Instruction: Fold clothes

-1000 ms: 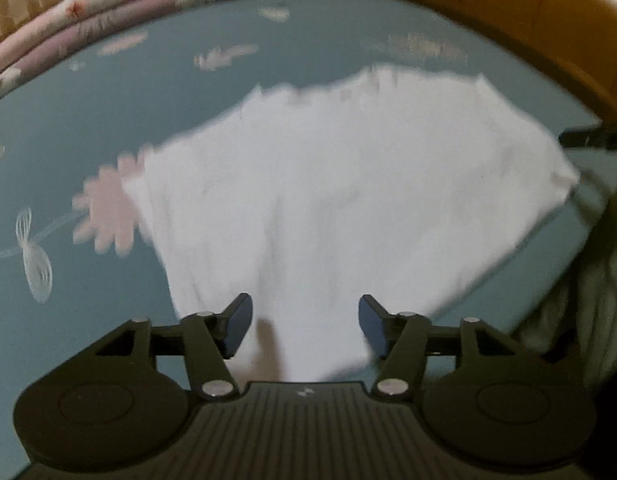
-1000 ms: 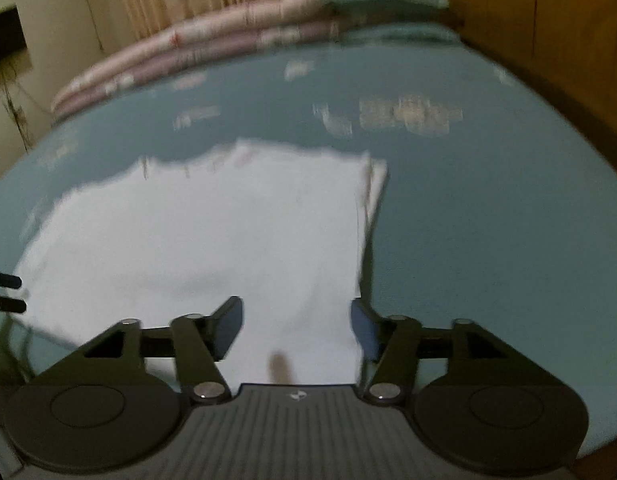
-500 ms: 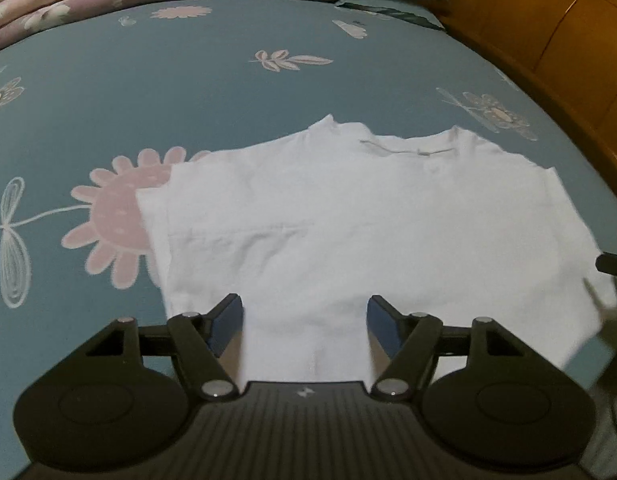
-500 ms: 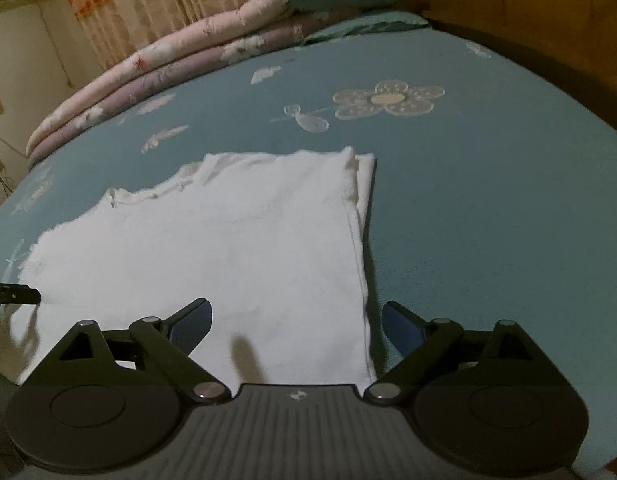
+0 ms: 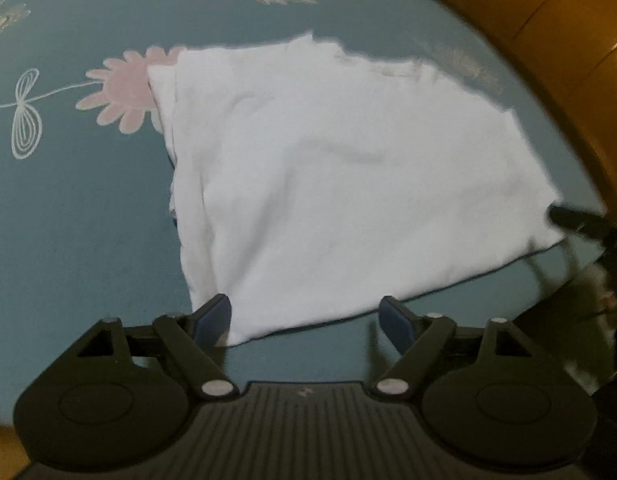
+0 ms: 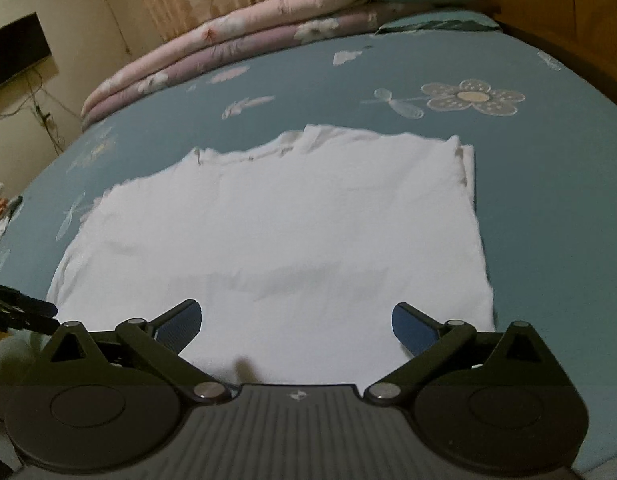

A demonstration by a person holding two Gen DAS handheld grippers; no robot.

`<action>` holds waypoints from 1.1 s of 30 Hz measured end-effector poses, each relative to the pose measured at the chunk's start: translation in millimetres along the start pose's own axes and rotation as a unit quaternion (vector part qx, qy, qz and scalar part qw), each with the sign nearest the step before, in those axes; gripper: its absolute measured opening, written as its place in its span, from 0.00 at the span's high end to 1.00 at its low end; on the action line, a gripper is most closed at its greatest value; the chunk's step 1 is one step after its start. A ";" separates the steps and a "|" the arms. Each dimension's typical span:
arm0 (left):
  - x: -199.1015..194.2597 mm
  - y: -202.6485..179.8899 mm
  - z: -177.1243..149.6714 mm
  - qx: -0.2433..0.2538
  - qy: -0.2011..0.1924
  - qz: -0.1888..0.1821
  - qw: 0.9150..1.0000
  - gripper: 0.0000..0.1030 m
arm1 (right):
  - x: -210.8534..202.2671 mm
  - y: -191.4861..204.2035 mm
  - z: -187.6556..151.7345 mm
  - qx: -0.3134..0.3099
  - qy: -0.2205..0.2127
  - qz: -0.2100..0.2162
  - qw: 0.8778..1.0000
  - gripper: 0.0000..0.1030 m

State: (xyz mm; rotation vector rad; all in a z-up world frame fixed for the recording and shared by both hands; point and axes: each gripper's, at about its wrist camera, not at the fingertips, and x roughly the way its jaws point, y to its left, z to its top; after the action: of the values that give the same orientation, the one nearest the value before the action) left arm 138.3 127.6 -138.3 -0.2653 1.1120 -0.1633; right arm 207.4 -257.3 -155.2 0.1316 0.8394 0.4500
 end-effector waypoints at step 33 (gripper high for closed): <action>57.9 135.6 105.2 -0.221 -0.077 -0.221 0.947 0.20 | 22.0 18.4 -2.7 -0.017 0.064 -0.062 0.996 0.00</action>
State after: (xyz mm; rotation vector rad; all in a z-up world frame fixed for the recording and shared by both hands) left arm 257.9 255.7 -183.9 -0.9184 0.9101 -0.2851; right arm 212.0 -231.4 -166.9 0.0196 0.9591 0.3574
